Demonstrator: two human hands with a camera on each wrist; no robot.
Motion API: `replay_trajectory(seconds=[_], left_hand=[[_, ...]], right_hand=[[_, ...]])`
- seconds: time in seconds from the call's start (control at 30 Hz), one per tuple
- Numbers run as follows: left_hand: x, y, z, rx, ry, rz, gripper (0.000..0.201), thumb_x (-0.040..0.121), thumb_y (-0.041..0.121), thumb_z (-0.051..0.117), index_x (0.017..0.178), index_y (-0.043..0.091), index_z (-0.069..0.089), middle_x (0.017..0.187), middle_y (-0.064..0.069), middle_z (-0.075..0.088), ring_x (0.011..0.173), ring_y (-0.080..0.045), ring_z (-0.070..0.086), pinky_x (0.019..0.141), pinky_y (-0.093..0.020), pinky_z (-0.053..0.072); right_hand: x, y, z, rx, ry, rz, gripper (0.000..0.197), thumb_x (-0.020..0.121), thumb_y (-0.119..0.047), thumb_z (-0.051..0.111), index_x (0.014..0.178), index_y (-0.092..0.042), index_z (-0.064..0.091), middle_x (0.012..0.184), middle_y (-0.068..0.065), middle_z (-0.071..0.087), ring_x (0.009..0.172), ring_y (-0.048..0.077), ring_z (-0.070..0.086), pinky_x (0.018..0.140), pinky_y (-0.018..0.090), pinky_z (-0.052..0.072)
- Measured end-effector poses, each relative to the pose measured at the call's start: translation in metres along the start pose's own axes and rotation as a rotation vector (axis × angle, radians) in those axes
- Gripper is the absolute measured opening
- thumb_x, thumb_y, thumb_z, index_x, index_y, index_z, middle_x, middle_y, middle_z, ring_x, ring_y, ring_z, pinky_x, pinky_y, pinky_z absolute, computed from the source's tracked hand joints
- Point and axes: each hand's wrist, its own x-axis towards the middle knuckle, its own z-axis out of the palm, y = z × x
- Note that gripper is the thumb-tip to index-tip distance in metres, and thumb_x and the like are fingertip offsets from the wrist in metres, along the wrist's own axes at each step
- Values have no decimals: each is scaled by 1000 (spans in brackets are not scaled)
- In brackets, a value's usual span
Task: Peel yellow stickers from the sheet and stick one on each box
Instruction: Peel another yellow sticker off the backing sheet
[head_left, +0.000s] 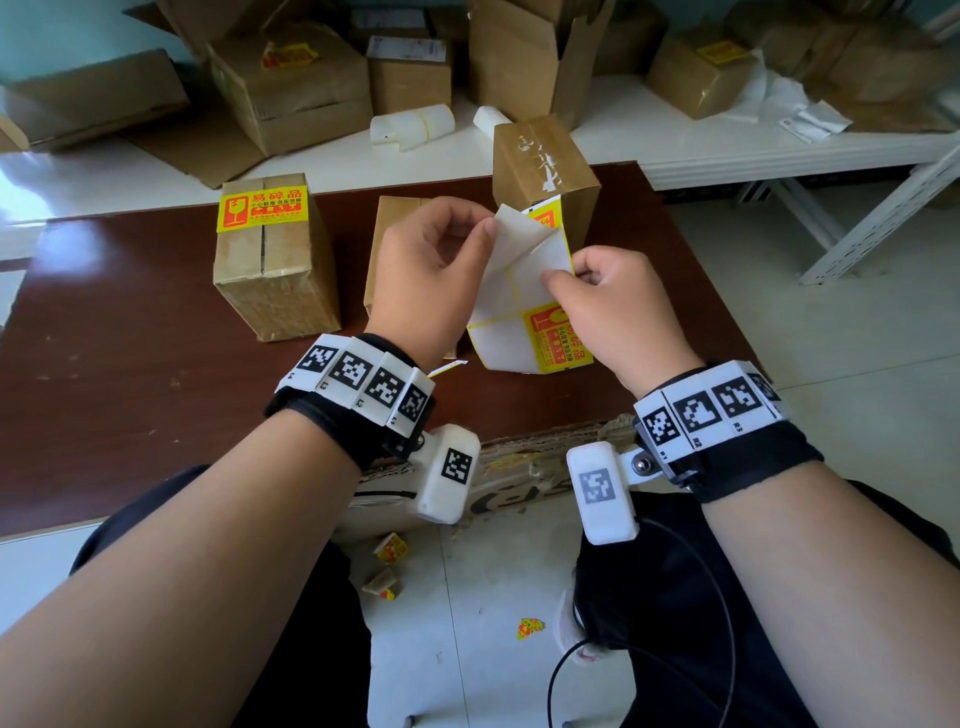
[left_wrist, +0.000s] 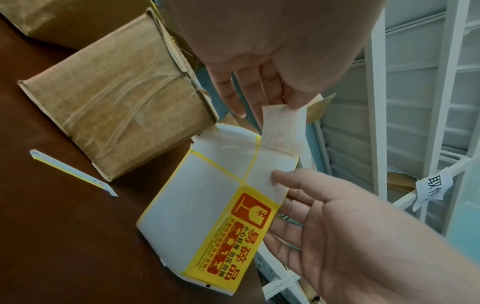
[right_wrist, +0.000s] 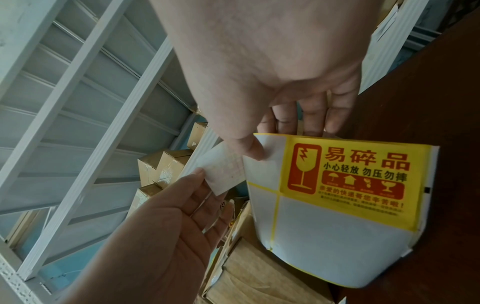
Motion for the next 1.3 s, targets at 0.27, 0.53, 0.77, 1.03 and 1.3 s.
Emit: replay_trajectory(seconds=[0.27, 0.53, 0.77, 1.03, 1.3], left_hand=[[3, -1, -1, -24, 35, -24, 9, 102, 18, 68, 96, 23, 72, 85, 15, 70, 78, 2, 66, 74, -21, 56], [5, -3, -2, -48, 51, -21, 8, 103, 18, 66, 98, 19, 72, 91, 8, 73, 81, -2, 67, 75, -23, 57], [6, -4, -2, -73, 66, -27, 7, 102, 18, 66, 97, 20, 71, 90, 7, 72, 81, -2, 65, 75, -21, 55], [12, -9, -7, -83, 110, -59, 9, 101, 21, 66, 93, 24, 70, 92, 3, 72, 85, -9, 68, 86, -49, 63], [12, -8, -8, -108, 129, -107, 13, 100, 23, 64, 90, 29, 69, 86, 9, 71, 82, -8, 66, 87, -54, 62]], right_hand=[[3, 2, 2, 24, -4, 41, 40, 89, -40, 66, 90, 0, 70, 87, 27, 69, 66, 24, 53, 63, 43, 44], [4, 4, 2, 2, -3, 49, 38, 91, -39, 67, 90, -1, 69, 90, 27, 70, 67, 25, 54, 63, 43, 43], [5, 4, 1, -18, -2, 45, 40, 90, -40, 66, 91, 0, 70, 90, 26, 72, 74, 41, 62, 64, 51, 49], [5, 3, 1, -8, 14, 65, 38, 89, -37, 66, 89, 1, 67, 84, 27, 66, 66, 25, 49, 62, 46, 42], [6, 5, 1, -1, -7, 76, 36, 92, -33, 66, 91, 3, 66, 73, 19, 55, 64, 22, 44, 62, 38, 35]])
